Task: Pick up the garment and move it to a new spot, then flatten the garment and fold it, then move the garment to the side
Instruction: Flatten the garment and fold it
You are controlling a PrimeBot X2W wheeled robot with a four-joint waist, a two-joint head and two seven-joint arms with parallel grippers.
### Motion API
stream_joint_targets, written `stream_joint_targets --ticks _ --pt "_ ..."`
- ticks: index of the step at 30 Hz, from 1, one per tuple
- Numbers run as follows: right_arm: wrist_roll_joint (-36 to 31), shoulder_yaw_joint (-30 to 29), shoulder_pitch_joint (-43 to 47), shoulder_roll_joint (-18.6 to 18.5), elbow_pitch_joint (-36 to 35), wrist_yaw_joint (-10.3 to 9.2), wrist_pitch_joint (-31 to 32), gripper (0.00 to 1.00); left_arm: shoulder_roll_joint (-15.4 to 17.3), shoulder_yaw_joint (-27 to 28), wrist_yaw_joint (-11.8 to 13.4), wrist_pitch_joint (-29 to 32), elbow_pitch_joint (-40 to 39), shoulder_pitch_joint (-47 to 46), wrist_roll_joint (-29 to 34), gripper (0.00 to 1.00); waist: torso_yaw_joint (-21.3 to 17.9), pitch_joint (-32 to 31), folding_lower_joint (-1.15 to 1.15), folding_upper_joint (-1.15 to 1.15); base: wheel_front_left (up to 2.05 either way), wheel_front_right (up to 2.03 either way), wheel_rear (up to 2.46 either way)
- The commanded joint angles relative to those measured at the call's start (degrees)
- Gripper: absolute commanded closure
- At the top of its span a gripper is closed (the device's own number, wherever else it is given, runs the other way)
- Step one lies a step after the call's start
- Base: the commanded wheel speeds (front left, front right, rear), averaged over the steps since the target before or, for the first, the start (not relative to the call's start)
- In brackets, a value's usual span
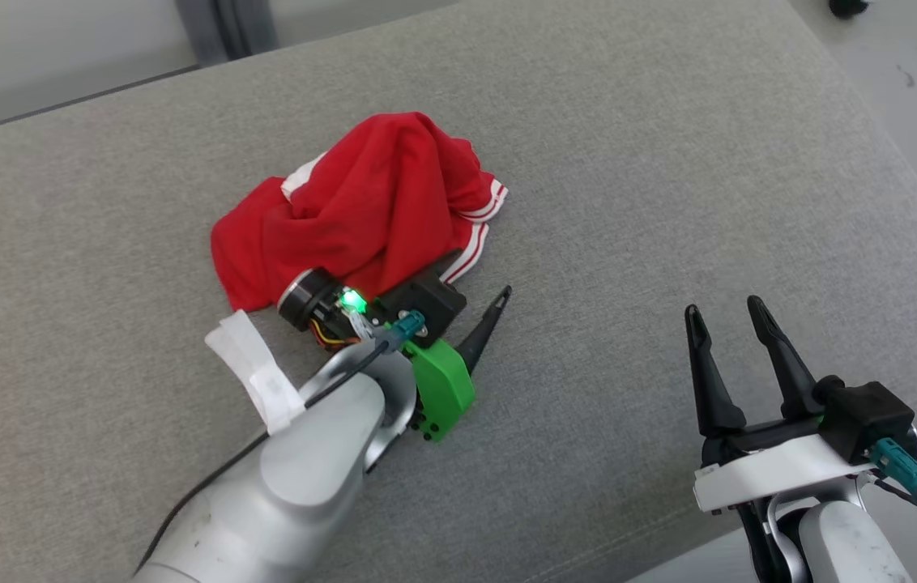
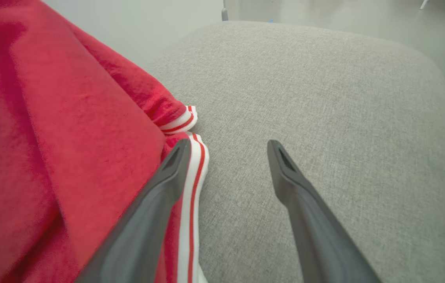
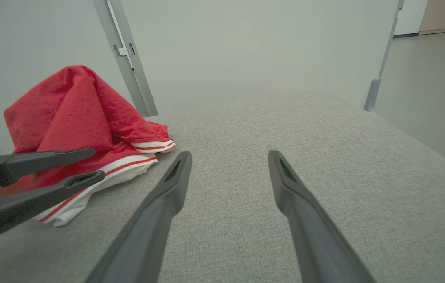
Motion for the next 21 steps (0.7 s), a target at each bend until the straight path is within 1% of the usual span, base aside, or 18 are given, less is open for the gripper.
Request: stream_joint_targets --ticks 1,4,7,8,9,12,13,15,17,19,20,21 --pt "0.7 0.05 -0.91 0.02 -0.27 0.01 -0.01 0.0 0.41 0.09 0.83 -0.23 1.96 -2.2 0.56 0.0 -4.4 4.53 0.0 0.0 0.0 0.0 0.0" --pt "4.21 -1.43 -1.27 -0.02 0.04 0.01 -0.01 0.0 0.41 0.43 1.81 1.48 6.84 -5.18 0.22 0.0 -4.97 5.16 0.0 0.0 0.0 0.0 0.0" --pt "4.8 -1.23 -1.68 0.02 0.34 0.01 -0.01 0.0 0.43 0.87 2.39 4.35 13.43 -7.96 -0.46 0.0 -5.25 5.29 0.0 0.0 0.0 0.0 0.0" --pt "4.82 -1.26 -1.76 -0.02 0.39 0.01 -0.01 0.0 0.36 0.95 2.08 4.29 14.18 -8.39 -0.97 0.77 -5.21 5.17 0.0 0.0 0.0 0.0 0.0" --pt "4.77 -1.21 -1.82 -0.01 0.39 0.01 -0.01 0.0 0.36 0.94 1.8 4.04 14.48 -8.62 -1.51 1.0 -5.09 5.0 0.0 0.0 0.0 0.0 0.0" --pt "4.39 -1.18 -1.97 0.02 0.54 0.01 -0.01 0.0 0.34 0.64 0.54 1.91 12.43 -9.28 -4.64 1.0 -4.34 4.09 0.0 0.0 0.0 0.0 0.0" --pt "4.27 -1.23 -1.94 0.0 0.59 0.01 -0.01 0.0 0.3 0.55 0.16 1.36 10.96 -9.26 -6.39 1.0 -4.0 3.68 0.0 0.0 0.0 0.0 0.0" --pt "3.95 -1.4 -1.61 -0.02 0.73 0.01 -0.01 0.0 0.26 0.32 -0.59 1.2 6.54 -8.92 -12.03 1.0 -3.2 2.56 0.0 0.0 0.0 0.0 0.0" --pt "3.76 -1.87 -0.96 -0.03 1.05 0.01 -0.01 0.0 0.29 0.36 -0.92 2.95 0.7 -8.97 -20.66 1.0 -2.1 0.99 0.0 0.0 0.0 0.0 0.0" --pt "3.7 -2.16 -0.05 -0.01 1.52 0.01 -0.01 0.0 0.31 0.4 -1.0 5.26 -5.49 -11.18 -28.77 1.0 -1.01 -0.83 0.0 0.0 0.0 0.0 0.0" --pt "4.6 -2.43 0.53 -0.03 1.96 0.01 -0.01 0.0 0.27 0.86 -1.01 6.47 -8.78 -12.26 -33.89 1.0 -0.48 -1.82 0.0 0.0 0.0 0.0 0.0" --pt "5.17 -2.7 0.92 -0.04 2.36 0.01 -0.01 0.0 0.29 1.39 -1.02 7.38 -11.06 -13.09 -37.61 1.0 -0.01 -2.75 0.0 0.0 0.0 0.0 0.0"
